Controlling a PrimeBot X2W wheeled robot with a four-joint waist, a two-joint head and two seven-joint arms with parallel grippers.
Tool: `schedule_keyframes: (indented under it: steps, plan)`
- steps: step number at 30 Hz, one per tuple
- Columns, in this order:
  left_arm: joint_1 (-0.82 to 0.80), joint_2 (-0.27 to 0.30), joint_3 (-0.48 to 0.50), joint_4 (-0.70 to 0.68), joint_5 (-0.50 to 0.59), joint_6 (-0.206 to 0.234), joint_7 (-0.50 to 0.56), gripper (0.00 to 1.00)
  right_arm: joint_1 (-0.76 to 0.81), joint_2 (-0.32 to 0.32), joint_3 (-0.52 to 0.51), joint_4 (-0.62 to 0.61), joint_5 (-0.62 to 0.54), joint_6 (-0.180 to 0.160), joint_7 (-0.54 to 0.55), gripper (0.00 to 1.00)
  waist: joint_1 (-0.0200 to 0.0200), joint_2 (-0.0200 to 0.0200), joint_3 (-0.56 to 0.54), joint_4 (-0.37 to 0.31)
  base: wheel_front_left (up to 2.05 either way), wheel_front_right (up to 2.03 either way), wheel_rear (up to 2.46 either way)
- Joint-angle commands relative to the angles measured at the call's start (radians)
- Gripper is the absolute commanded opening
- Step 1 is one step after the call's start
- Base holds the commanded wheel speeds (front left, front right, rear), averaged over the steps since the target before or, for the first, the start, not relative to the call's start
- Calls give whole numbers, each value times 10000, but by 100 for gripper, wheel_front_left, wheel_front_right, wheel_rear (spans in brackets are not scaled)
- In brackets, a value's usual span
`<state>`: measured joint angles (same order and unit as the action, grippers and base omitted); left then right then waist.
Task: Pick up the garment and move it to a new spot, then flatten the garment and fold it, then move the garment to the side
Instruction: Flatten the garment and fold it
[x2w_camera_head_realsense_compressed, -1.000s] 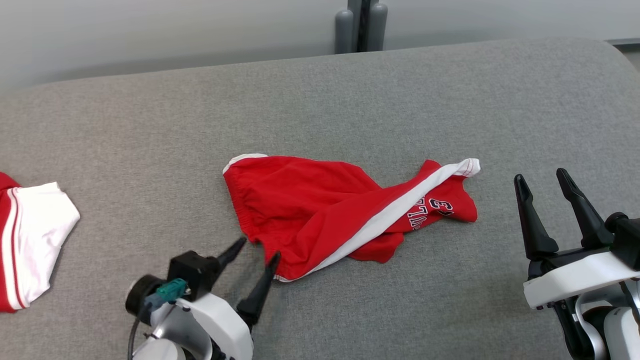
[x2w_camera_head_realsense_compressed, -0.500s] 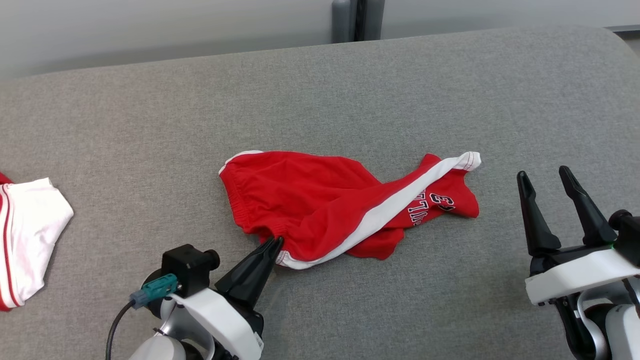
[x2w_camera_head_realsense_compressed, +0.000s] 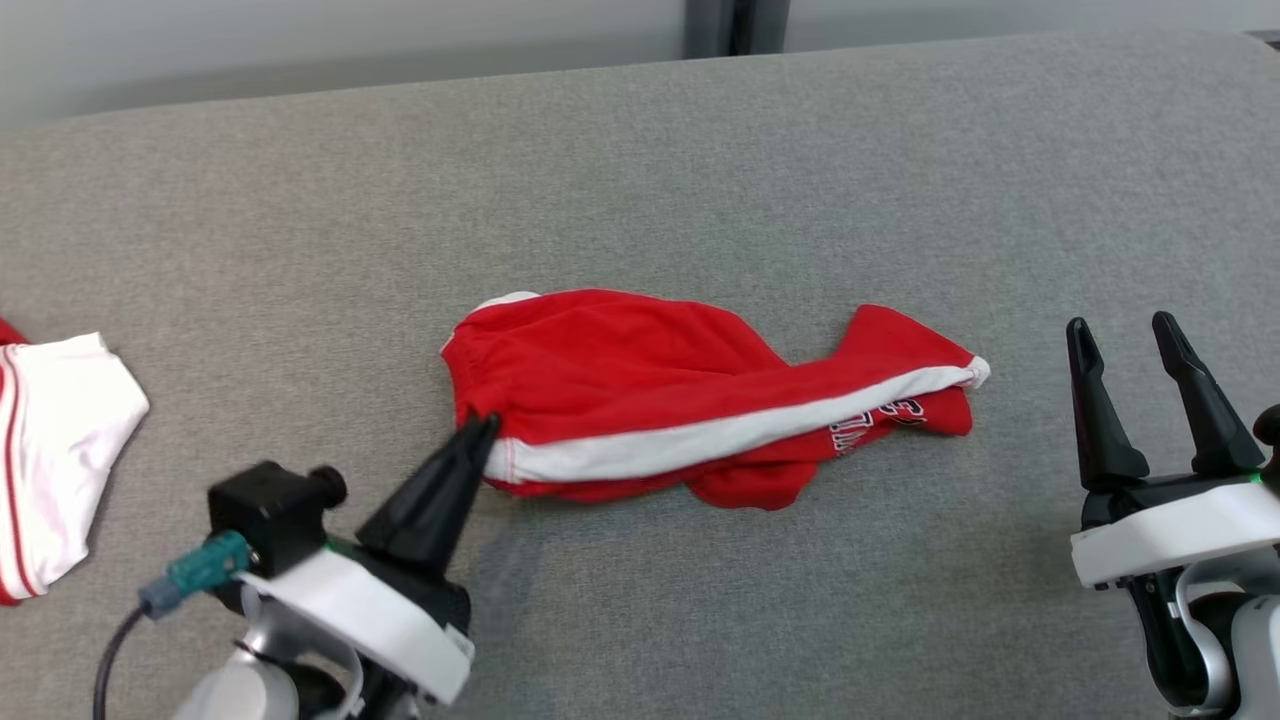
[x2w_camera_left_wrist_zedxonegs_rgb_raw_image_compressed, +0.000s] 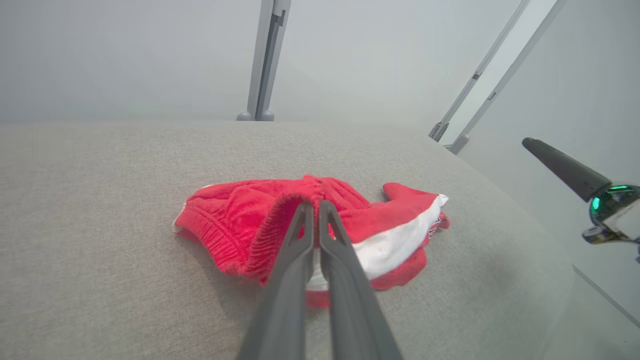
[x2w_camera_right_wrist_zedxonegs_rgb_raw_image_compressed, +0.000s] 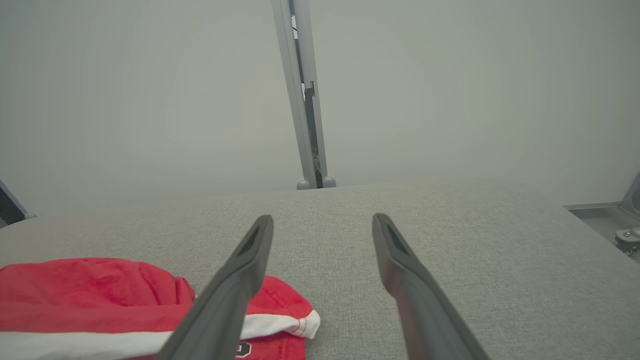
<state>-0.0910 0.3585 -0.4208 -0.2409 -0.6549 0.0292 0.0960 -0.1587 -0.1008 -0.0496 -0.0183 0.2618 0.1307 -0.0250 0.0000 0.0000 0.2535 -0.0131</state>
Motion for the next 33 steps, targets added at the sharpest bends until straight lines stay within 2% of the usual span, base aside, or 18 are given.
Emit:
schedule_keyframes:
  steps: [1,5,8,14,15,16,17,22,33]
  plan:
    - [-347,-2,173,174,-67,52,-58,0,-118,-12,-25,-36,-9,1,24,100,0,0,102,-129,0,0,0]
    - [-1040,-133,473,1085,-234,-11,-197,0,-276,57,-46,21,-21,1,23,100,0,0,281,-470,0,0,0]
    - [-1734,-238,652,2488,-422,-214,-298,0,-357,121,-80,98,-18,1,-27,100,0,0,422,-766,0,0,0]
    - [-2251,-467,597,4273,-516,-501,-573,0,-304,161,-114,196,-6,1,-98,100,0,0,450,-929,0,0,0]
    - [-2276,-514,571,4470,-522,-541,-629,18,-273,167,-138,215,-14,1,-110,100,0,0,433,-907,0,0,0]
    - [-2298,-550,565,4610,-459,-504,-742,64,-240,168,-151,233,-32,1,-108,100,0,0,410,-874,0,0,0]
    - [-2308,-592,557,4701,-388,-473,-863,100,-217,159,-150,243,-54,1,-98,100,0,0,380,-829,0,0,0]
    - [-1975,-624,676,4783,-12,-49,-1618,100,-196,71,-120,194,-142,1,-9,100,0,0,152,-540,0,0,0]
    - [-1241,-388,1544,3523,1093,1425,-3369,100,22,-154,22,110,-408,1,149,100,0,0,-611,203,0,0,0]
